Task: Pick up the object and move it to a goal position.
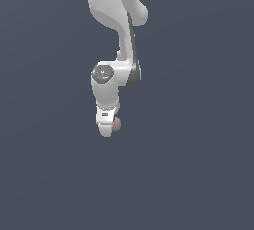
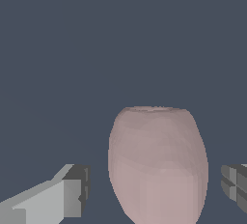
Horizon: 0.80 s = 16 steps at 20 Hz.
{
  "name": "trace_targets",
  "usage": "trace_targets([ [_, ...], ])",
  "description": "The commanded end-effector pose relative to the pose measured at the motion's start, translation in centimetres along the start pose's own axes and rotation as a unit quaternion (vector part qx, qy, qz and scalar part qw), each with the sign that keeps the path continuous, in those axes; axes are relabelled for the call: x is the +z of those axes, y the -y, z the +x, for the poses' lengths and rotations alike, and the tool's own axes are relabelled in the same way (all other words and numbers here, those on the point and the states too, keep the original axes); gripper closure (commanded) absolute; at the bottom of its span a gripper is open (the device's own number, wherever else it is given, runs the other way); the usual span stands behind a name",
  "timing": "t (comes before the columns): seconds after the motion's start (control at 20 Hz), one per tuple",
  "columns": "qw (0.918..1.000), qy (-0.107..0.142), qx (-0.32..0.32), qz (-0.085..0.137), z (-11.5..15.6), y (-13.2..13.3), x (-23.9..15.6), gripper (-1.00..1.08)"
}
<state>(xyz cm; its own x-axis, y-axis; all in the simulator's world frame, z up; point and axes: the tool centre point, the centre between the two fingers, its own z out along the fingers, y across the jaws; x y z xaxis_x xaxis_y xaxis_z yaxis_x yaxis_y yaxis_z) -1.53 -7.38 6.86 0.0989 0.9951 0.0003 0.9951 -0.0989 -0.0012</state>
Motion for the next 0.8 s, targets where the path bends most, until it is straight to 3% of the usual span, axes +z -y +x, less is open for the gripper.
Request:
trace_targets([
  [0.0,1.0,0.0,0.0,-0.001,-0.02,-0.05,0.75,-0.92],
  [0.15,1.0,0.0,0.0,-0.001,-0.03,-0.12,0.99,-0.92],
  [0.2,1.0,0.0,0.0,-0.001,-0.03,-0.12,0.99,1.08],
  [0.75,1.0,0.0,0.0,-0.002,-0.02,-0.18,0.86,1.08],
])
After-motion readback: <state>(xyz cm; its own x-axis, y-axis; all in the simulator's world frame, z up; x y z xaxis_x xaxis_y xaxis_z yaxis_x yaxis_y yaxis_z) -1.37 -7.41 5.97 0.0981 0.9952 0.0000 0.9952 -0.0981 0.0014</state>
